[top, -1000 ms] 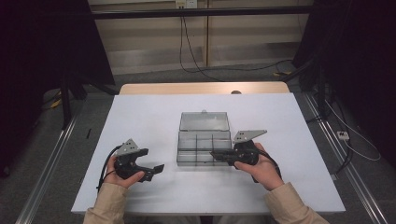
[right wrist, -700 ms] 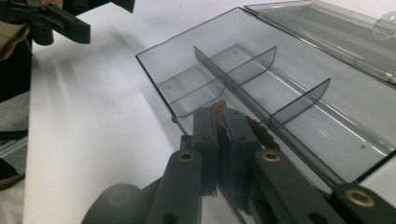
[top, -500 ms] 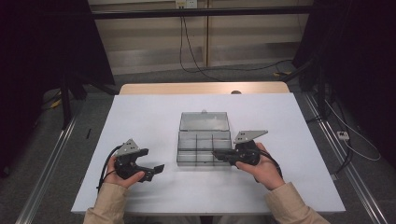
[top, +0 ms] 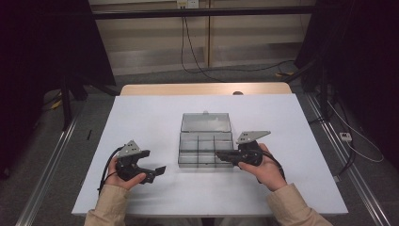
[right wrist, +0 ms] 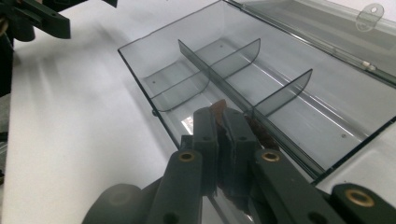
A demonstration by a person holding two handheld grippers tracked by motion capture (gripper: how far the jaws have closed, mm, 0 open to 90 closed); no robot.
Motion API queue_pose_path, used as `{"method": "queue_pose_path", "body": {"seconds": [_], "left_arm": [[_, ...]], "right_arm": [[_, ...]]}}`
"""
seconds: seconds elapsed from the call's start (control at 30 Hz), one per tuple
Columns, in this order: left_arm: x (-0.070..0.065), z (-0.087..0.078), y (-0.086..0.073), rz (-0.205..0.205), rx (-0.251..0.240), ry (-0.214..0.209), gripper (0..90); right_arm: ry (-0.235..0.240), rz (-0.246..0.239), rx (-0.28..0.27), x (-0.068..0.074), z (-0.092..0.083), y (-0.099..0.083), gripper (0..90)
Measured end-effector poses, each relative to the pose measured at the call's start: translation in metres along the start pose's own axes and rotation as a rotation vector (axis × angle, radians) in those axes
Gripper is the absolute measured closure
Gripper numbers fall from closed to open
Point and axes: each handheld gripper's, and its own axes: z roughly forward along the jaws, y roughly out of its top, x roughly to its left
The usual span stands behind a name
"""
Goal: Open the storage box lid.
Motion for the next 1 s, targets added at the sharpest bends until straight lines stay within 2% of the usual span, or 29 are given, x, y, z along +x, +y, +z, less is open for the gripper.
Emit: {"method": "queue_pose_path", "body": {"seconds": [0.47,0.87,1.0], "left_arm": [[0.0003,-0.0001,0.0000,-0.001,-0.001,0.000,6.3],[0.0001,0.0012,-0.0002,0.000,-0.002,-0.001,6.3],[0.0003,0.0010,-0.0002,-0.002,-0.002,-0.001,6.3]], "right_arm": [[-0.015,0.007,0.015,-0.0041,0.0049,-0.0018,84.9],[-0.008,0.024,0.032,-0.0076,0.0100,-0.0026,84.4],[-0.012,0.031,0.023,-0.0079,0.0096,-0.0023,83.1]]}}
